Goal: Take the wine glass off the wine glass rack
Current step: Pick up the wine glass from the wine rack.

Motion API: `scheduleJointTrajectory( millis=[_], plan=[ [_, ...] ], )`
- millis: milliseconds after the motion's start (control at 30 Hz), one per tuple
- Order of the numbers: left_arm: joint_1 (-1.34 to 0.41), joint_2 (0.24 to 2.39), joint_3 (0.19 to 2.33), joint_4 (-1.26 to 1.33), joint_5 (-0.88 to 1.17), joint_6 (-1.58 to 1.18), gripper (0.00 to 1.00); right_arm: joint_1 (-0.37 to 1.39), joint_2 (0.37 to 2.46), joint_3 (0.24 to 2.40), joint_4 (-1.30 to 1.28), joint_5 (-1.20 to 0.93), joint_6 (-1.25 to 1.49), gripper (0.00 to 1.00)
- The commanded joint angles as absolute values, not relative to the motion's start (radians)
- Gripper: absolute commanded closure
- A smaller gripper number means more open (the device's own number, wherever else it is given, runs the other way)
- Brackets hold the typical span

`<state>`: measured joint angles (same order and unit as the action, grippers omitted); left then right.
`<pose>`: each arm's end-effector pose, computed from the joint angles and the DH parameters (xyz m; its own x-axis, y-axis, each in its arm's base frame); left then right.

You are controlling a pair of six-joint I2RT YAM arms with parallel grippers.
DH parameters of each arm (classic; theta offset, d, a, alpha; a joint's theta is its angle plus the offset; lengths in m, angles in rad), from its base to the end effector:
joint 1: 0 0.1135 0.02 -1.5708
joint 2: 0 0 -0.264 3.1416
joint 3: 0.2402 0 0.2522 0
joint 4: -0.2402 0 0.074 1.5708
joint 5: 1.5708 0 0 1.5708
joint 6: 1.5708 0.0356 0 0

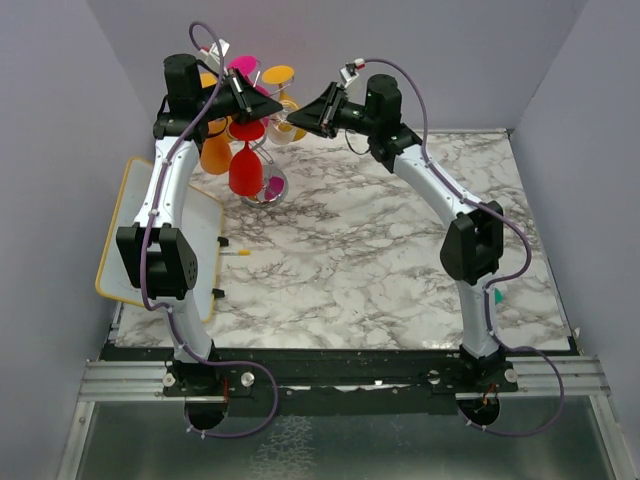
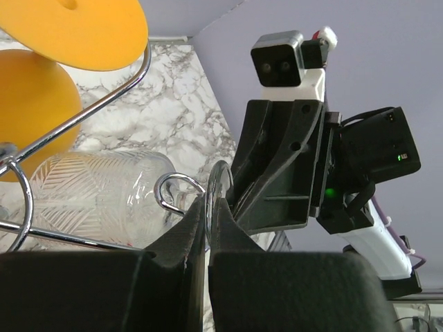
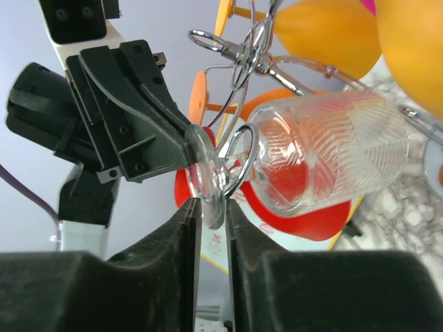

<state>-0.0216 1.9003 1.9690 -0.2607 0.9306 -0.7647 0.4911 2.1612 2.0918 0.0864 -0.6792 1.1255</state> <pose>0.4385 -0.0380 0.4218 -0.6915 -0.3987 -0.6024 0.4452 0.4215 -0.7900 0.4455 0.2636 0.3774 -0.8245 0.3554 -0.4403 -0.4101 0.1607 0.8978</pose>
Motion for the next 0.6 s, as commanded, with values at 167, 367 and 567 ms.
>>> scheduleJointTrajectory(
  millis=[167,367,567],
  plan=[
    [-0.009,1.895,1.971,-0.285,0.898,-0.704,1.0,0.495,2.126,2.049,0.121,-0.684,1.135,0.92],
    [-0.009,1.889,1.966,-0.287,0.893,-0.68,0.97,0.495,2.106,2.036,0.143,-0.686,1.169,1.0],
    [-0.009,1.888,1.989,-0.286,0.912,-0.664,0.67,0.489,2.074,2.024,0.206,-0.669,1.242,1.0]
  ],
)
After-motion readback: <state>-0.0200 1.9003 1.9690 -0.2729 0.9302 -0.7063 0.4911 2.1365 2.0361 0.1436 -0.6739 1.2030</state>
